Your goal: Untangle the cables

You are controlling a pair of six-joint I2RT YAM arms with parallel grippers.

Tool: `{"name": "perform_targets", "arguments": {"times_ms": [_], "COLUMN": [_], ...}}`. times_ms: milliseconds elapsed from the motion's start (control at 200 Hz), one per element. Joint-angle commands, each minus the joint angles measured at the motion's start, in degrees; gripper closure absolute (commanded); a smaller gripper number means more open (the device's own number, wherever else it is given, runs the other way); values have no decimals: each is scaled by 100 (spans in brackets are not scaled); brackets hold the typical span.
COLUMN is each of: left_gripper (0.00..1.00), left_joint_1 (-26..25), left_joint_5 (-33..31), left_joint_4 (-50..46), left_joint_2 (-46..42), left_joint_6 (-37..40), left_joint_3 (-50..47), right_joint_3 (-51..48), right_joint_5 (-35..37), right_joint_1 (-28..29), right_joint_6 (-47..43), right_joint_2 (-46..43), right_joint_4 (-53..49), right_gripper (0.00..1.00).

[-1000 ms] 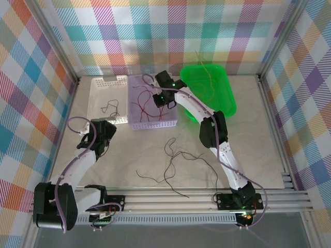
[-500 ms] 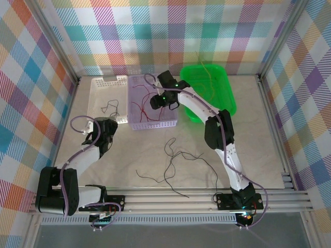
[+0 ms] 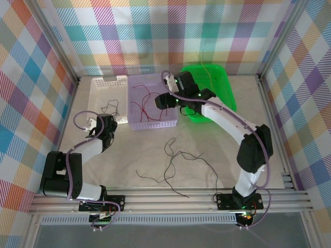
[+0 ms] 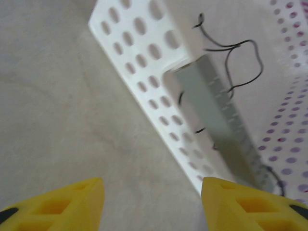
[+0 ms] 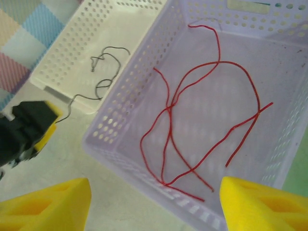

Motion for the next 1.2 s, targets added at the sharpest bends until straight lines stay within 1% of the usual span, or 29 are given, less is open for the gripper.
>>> {"name": "perform_targets", "arguments": {"times_ms": [0, 100, 215, 275, 300, 440, 615, 745, 855, 990, 1195], "left_gripper": [51, 59, 73, 79, 83, 100, 100, 100, 100, 100, 100], "left_joint_1": [-47, -52, -40, -43, -38, -37, -39, -38, -42, -1, 175], "left_joint_5": [-200, -225, -209, -178, -148, -88, -87, -119, -188, -275, -400], "left_joint_4": [182, 237, 330, 328, 353, 411, 282, -115, -487, -902, -1586], "left_joint_2": [137, 238, 307, 341, 357, 390, 146, -164, -265, -31, 1016], "left_joint_6": [16, 17, -12, -51, -44, -127, -193, -108, 121, 469, 1042], "left_joint_3": [289, 374, 398, 410, 404, 382, 396, 620, 975, 1612, 2910], "right_joint_3": [-638, -1393, -2122, -2413, -2522, -3020, -3437, -3746, -3986, -4199, -4583], "right_joint_5": [50, 13, 9, 39, 50, 59, 69, -51, -25, -128, -138], "right_joint_1": [120, 131, 139, 139, 140, 144, 140, 147, 149, 181, 315], "right_joint_6": [187, 397, 580, 641, 663, 727, 764, 871, 877, 925, 920], "right_joint_2": [-654, -1254, -1888, -2166, -2278, -2786, -3169, -3385, -3548, -3712, -4190], "right_joint_4": [585, 908, 1150, 1216, 1221, 1241, 1149, 1162, 1160, 1106, 846], "right_gripper": [30, 30, 30, 30, 30, 30, 29, 29, 29, 29, 29]}}
